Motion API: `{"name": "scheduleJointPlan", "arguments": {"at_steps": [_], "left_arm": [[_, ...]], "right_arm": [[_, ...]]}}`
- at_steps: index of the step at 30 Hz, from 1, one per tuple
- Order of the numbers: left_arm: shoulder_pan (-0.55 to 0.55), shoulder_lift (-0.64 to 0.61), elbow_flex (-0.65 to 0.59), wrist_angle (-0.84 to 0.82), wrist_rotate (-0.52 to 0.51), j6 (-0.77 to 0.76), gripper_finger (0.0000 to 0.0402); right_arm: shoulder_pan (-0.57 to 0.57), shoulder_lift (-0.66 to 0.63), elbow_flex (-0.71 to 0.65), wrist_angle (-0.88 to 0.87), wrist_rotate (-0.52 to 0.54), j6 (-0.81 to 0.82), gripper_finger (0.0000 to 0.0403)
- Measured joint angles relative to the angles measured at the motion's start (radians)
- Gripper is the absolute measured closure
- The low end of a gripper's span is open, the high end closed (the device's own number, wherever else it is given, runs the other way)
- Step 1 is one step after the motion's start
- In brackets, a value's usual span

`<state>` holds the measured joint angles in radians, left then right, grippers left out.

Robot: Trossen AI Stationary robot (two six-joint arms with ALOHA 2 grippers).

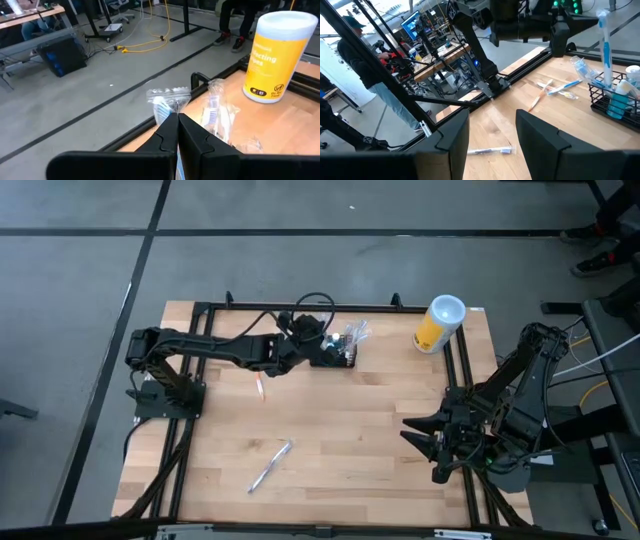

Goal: Pick & Place toothbrushing station
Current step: Put the blue toothbrush into the black mesh organizer

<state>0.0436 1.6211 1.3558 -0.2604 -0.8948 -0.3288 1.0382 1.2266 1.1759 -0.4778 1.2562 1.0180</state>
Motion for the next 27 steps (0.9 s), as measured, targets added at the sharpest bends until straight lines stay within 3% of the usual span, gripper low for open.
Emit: {"name": "scheduleJointPlan", "arguments": {"at_steps": [12, 27], "left_arm": [[-0.013, -0.028, 0.001, 0.109, -0.054, 0.085, 0.0400], [-0.004, -0.031, 0.000, -0.101, -0.014, -0.051, 0.0400]], "right_arm": [[0.000, 0.000, 0.000, 0.001, 0.012, 0.004, 0.0239], [0.000, 0.000, 0.000, -0.007, 0.012, 0.011, 0.0239]]}}
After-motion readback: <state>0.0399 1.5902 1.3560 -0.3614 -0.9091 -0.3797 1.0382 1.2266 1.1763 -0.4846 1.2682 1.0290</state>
